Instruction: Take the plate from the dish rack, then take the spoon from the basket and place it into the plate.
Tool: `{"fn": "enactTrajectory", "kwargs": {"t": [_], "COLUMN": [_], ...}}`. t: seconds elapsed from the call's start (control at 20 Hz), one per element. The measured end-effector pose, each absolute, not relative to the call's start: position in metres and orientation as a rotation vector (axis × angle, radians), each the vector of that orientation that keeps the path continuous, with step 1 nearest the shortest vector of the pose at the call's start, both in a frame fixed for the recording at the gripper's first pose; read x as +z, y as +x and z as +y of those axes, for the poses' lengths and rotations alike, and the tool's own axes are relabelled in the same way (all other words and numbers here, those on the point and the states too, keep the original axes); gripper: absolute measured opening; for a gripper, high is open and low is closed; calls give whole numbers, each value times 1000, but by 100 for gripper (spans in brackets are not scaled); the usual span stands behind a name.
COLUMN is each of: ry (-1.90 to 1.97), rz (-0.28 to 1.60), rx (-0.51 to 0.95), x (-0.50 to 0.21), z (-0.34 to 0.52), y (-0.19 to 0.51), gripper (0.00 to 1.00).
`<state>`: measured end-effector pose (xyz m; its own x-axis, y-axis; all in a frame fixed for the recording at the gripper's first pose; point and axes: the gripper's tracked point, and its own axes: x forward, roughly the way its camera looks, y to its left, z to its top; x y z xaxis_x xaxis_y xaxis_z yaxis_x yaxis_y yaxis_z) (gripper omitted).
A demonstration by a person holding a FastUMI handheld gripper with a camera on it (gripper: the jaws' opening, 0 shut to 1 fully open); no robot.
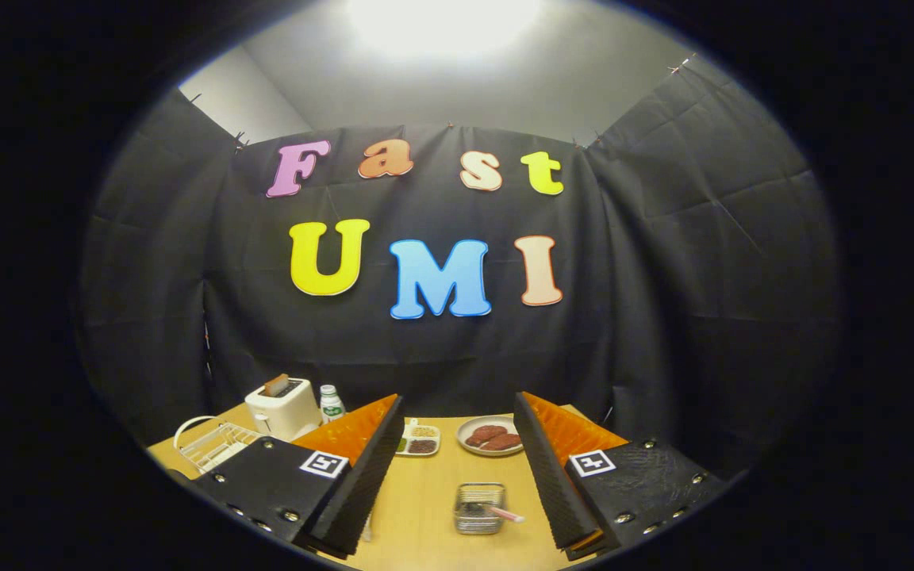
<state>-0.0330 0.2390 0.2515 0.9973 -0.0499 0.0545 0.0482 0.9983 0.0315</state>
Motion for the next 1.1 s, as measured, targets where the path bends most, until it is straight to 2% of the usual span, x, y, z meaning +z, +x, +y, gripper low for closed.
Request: {"fn": "enactTrajectory", "kwargs": {"t": [0.1,0.25,0.3,0.55,0.6,0.85,0.9,1.05,1.1], "ry": [44,40,33,-6,-16,-67,-66,-76,-82], "rz": [-34,31,62,216,240,347,363,403,409], "rx": [-34,-17,-12,-43,-62,-122,-129,-176,-188], "x": [245,225,216,163,154,113,110,98,102], "z": [282,336,352,401,405,418,419,416,417], "y": [-23,-6,0,38,42,74,72,81,72], "gripper": [81,81,65,62,52,50,35,34,21]}}
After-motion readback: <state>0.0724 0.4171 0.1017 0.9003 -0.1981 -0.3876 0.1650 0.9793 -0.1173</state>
